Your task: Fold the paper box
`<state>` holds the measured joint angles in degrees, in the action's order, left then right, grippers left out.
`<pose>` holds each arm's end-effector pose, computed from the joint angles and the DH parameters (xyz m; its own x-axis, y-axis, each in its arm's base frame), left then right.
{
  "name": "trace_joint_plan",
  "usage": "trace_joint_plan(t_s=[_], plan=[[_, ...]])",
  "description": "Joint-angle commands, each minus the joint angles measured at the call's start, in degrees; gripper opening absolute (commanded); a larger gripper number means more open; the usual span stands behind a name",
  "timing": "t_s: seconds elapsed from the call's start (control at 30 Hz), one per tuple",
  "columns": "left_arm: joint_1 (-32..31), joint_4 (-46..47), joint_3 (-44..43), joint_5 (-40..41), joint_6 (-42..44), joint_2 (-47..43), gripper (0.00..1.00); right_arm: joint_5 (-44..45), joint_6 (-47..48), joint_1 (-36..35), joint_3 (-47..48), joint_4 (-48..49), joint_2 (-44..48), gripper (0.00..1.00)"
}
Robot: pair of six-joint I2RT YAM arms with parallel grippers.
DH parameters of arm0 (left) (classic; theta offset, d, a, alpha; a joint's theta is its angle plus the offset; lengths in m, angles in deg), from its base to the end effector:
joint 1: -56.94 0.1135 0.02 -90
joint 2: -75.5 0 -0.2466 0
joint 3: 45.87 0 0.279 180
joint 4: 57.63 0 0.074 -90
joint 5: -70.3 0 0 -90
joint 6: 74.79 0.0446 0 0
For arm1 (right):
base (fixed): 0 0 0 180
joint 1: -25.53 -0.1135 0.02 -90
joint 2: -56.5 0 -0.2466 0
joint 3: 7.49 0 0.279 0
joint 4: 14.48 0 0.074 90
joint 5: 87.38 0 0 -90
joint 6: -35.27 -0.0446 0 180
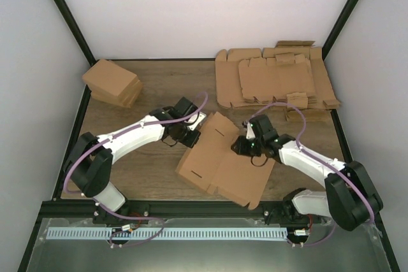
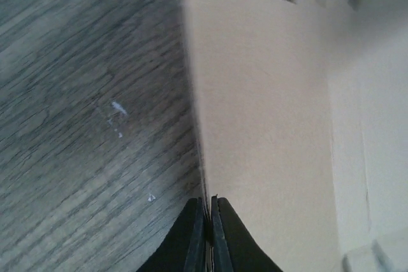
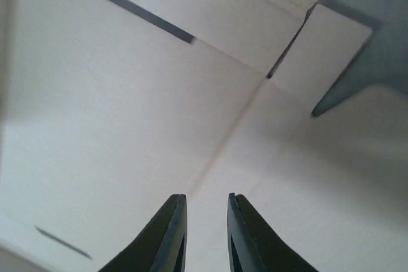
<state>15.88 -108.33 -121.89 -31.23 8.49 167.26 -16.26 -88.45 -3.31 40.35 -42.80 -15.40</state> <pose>0.2529 -0.2321 0.1764 -0.7688 0.5176 -0.3755 0.6181 0.7521 -0.2287 0.2287 0.1424 0.1421 -0.9265 0.0894 -0.3654 -0.1384 0.8222 0.5521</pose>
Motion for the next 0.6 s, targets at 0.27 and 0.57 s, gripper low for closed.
trace_joint_plan(t_s=[0.27,0.57], plan=[[-5.1,-11.3,-8.0,27.5,6.1,2.4,0.04,-4.1,-0.3,-0.1,-4.4,-5.4,3.3,0.19],[-16.0,-17.8,-16.6,53.7,10.3,6.5,0.04,-1.7,-1.4,2.2,5.2,-1.1,2.7,0.14]])
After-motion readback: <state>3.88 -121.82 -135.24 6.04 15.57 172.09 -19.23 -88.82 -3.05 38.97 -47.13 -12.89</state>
